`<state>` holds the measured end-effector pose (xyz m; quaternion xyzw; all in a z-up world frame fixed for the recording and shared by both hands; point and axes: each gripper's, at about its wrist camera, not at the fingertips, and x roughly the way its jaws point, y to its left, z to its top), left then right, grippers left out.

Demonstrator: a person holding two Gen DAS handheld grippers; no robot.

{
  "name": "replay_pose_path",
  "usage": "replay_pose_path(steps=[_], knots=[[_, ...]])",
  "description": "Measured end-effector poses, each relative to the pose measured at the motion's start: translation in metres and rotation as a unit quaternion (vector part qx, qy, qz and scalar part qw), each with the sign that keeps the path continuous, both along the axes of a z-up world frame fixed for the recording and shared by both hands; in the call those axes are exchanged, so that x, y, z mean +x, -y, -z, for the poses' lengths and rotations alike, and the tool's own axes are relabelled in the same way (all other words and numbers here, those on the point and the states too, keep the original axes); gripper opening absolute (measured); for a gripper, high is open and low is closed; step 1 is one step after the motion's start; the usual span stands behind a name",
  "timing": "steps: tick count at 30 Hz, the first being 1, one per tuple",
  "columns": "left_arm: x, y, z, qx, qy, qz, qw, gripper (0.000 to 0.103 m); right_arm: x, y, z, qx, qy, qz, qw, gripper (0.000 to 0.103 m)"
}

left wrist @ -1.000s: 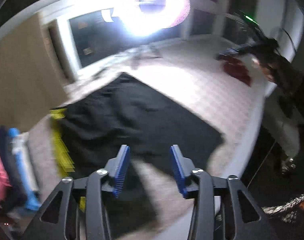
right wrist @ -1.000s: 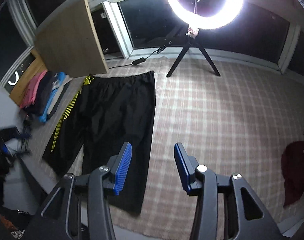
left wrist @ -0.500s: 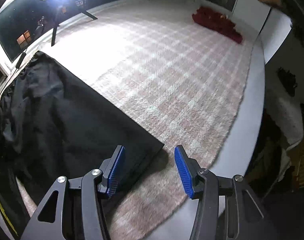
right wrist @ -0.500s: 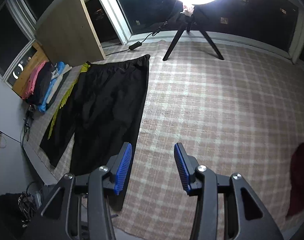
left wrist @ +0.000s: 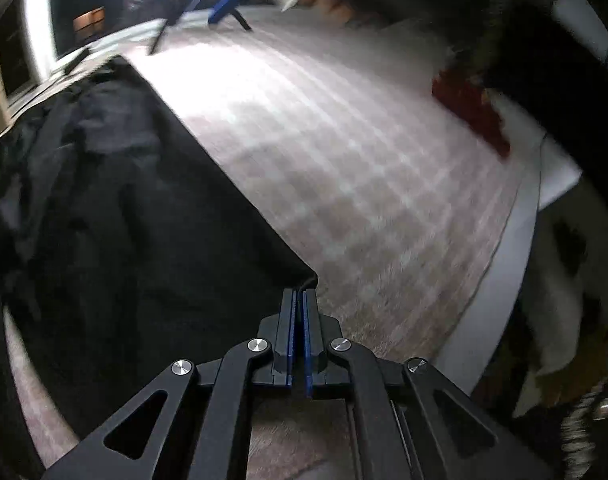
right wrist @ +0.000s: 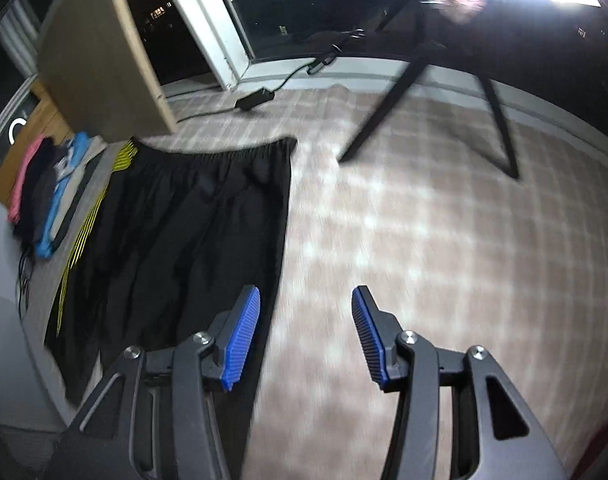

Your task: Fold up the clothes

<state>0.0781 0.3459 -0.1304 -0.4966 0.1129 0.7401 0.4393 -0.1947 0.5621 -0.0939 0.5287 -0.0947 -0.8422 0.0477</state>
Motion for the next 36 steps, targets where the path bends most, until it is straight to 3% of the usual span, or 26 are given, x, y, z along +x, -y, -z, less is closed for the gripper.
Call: replay_pose_path(steps=[4, 9, 14, 17, 19, 20, 21, 29, 32, 36], knots=[[-0.014, 0.041, -0.028, 0.034, -0.004, -0.059, 0.9977, 0.002, -0.069, 0.018, 0.021, 0.021, 0.005, -0.008, 1.0, 0.048], [-0.034, 0.074, -0.028, 0.037, 0.001, -0.111, 0.9932, 0.002, -0.124, 0.028, 0.044, 0.02, 0.033, 0.001, 0.999, 0.048], [-0.031, 0.082, -0.018, 0.047, 0.014, -0.125, 0.991, 0.002, -0.146, 0.046, 0.064, 0.02, 0.058, -0.015, 0.998, 0.048], [-0.032, 0.088, -0.016, 0.048, 0.021, -0.136, 0.9893, 0.002, -0.148, 0.06, 0.068, 0.034, 0.046, -0.03, 0.998, 0.048], [-0.035, 0.09, -0.016, 0.048, 0.022, -0.143, 0.9884, 0.002, -0.148, 0.062, 0.068, 0.022, 0.049, -0.031, 0.998, 0.034], [-0.035, 0.091, -0.018, 0.053, 0.023, -0.142, 0.9882, 0.002, -0.148, 0.062, 0.067, 0.022, 0.052, -0.03, 0.998, 0.011], [-0.035, 0.092, -0.021, 0.058, 0.021, -0.14, 0.9883, 0.002, -0.148, 0.062, 0.065, 0.019, 0.054, -0.028, 0.998, 0.005], [-0.047, 0.168, -0.049, 0.116, 0.008, -0.181, 0.9765, 0.002, -0.146, 0.068, 0.003, -0.054, 0.031, -0.001, 0.998, 0.003], [-0.052, 0.206, -0.057, 0.134, 0.004, -0.205, 0.9697, 0.002, -0.149, 0.093, -0.027, -0.066, 0.006, 0.001, 0.998, 0.003], [-0.065, 0.279, -0.048, 0.129, 0.0, -0.255, 0.9581, 0.002, -0.164, 0.153, -0.052, -0.043, -0.011, -0.012, 0.999, 0.003]])
